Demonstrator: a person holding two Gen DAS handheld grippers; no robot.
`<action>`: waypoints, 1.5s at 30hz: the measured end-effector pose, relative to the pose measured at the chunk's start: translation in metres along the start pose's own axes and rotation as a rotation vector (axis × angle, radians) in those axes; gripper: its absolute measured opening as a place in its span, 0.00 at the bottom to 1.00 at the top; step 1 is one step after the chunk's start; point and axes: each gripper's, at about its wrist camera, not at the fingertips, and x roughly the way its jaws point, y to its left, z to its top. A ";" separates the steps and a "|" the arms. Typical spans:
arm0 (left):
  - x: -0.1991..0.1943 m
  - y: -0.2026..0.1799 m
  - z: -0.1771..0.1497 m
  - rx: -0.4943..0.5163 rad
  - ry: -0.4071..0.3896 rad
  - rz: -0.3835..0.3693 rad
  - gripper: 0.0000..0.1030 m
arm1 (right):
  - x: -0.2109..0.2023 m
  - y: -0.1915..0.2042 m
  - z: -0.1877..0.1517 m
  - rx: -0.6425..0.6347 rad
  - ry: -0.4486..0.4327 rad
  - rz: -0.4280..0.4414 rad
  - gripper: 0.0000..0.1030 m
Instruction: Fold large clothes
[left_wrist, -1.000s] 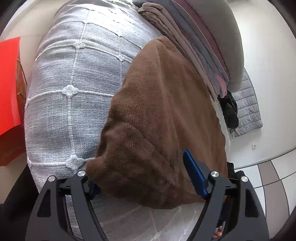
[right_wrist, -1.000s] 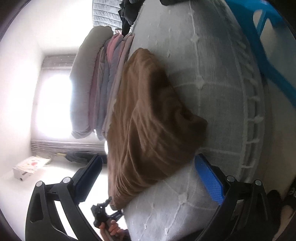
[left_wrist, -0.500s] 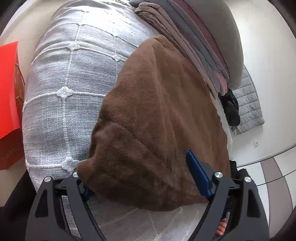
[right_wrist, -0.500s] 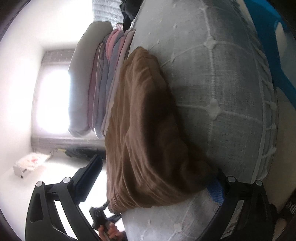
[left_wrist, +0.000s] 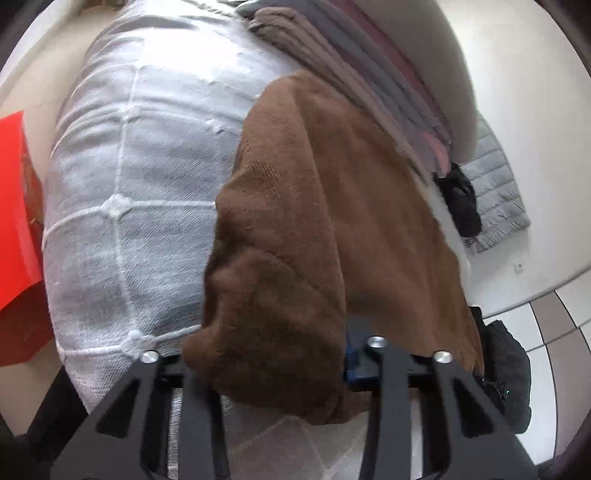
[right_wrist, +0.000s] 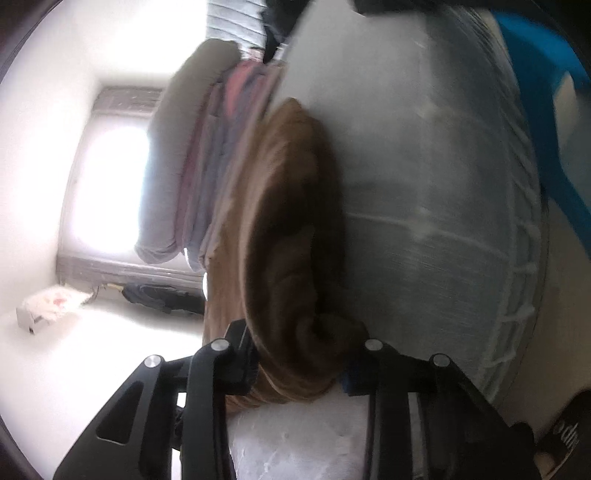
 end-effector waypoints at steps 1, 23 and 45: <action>-0.002 -0.005 0.001 0.025 -0.012 -0.001 0.26 | 0.000 0.007 0.001 -0.009 -0.001 0.011 0.31; -0.069 0.011 -0.037 0.048 0.119 0.001 0.30 | -0.057 0.018 -0.057 -0.033 0.101 -0.014 0.38; -0.055 0.031 -0.030 -0.024 0.035 -0.041 0.25 | -0.039 -0.025 -0.056 0.139 0.075 0.123 0.32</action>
